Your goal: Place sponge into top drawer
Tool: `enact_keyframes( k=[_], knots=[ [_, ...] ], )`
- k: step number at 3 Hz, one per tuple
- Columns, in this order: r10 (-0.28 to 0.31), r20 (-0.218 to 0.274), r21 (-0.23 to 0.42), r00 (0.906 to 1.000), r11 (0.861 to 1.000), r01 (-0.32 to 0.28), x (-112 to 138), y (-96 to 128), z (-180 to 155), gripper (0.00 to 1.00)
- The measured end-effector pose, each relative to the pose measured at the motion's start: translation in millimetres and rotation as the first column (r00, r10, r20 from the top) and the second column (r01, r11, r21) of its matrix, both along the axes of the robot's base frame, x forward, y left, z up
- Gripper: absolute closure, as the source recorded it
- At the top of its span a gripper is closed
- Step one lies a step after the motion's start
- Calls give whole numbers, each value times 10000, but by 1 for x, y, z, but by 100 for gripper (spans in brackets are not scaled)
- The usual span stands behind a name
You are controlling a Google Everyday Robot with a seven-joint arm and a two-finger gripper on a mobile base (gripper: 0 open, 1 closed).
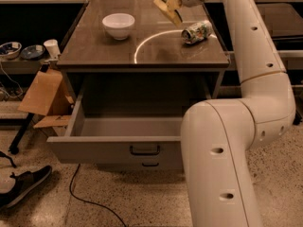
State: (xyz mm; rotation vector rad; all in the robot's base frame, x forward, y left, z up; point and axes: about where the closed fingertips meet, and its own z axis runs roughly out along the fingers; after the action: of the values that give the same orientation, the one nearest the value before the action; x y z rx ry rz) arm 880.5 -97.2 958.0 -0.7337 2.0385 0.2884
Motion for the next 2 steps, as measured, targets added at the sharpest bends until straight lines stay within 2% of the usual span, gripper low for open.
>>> enact_keyframes(
  k=[1, 2],
  knots=[
    [281, 89, 105, 9996, 9995, -282, -8, -8, 5, 100],
    [896, 430, -6, 9951, 9960, -896, -18, -1, 18, 100]
  ],
)
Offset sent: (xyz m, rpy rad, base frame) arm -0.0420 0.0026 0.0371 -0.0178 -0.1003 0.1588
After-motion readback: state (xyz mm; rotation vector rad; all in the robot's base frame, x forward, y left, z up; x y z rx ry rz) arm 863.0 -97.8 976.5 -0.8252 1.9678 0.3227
